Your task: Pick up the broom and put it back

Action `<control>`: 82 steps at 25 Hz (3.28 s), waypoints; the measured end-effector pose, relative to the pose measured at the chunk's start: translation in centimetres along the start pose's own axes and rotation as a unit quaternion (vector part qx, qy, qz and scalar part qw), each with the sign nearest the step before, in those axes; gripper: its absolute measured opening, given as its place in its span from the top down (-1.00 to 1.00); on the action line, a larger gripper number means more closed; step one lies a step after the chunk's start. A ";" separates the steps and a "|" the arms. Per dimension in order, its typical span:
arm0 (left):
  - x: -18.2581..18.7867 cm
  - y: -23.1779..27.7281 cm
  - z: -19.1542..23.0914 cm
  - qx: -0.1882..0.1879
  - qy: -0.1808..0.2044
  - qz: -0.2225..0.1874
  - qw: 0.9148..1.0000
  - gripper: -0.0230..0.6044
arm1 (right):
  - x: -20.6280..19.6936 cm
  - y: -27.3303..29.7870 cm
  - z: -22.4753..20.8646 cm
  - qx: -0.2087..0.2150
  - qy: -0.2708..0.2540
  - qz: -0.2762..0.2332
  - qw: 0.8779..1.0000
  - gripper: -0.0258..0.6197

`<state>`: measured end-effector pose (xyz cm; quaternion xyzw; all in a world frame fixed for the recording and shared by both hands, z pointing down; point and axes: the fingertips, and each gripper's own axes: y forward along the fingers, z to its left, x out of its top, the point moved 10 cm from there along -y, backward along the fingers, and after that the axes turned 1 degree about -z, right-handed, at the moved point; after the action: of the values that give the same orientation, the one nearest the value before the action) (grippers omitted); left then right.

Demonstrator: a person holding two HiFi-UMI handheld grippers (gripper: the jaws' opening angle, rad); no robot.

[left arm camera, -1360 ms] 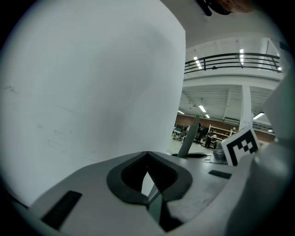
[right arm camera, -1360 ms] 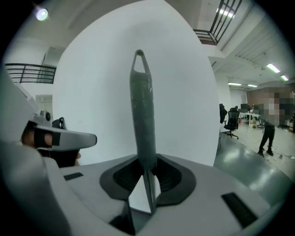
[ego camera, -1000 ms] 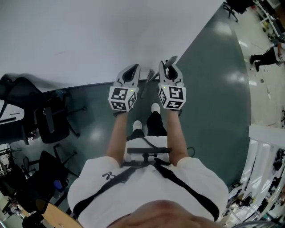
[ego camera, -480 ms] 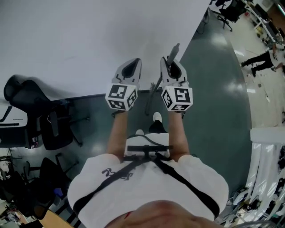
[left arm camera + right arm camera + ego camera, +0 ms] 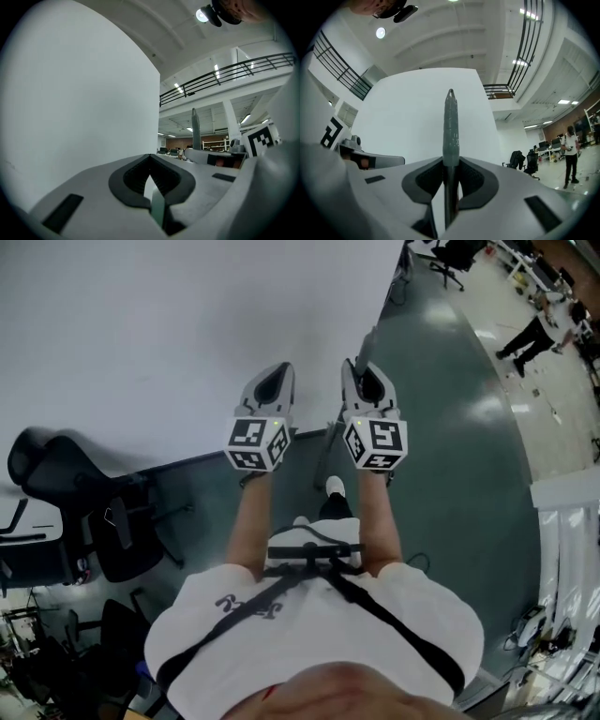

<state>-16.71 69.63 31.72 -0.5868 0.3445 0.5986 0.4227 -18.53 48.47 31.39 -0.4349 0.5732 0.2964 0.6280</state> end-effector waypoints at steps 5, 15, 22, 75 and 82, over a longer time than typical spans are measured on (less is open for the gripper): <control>-0.3 2.0 -3.9 -0.064 -0.006 0.011 0.998 0.89 | 1.6 -3.9 -3.3 -0.059 -0.013 -0.008 0.998 0.65; -0.5 6.7 -12.4 -0.194 -0.004 0.016 0.981 0.89 | 4.8 -10.5 -8.1 -0.161 -0.050 -0.032 0.985 0.65; 0.3 11.8 -31.2 -0.295 0.003 0.007 0.956 0.89 | 10.6 -23.9 -19.5 -0.259 -0.074 -0.059 0.961 0.65; -20.2 40.1 -122.8 -0.723 -0.064 0.094 0.681 0.89 | 14.3 -76.9 -80.8 -0.670 -0.150 -0.017 0.727 0.65; -20.6 45.8 -133.9 -0.685 -0.060 0.080 0.722 0.89 | 16.8 -82.3 -93.8 -0.624 -0.139 -0.028 0.769 0.65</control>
<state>-4.29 -72.69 38.45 -0.6496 -0.1394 0.7370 -0.1239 12.62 -73.48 35.29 -0.7011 0.1559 0.6281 0.2996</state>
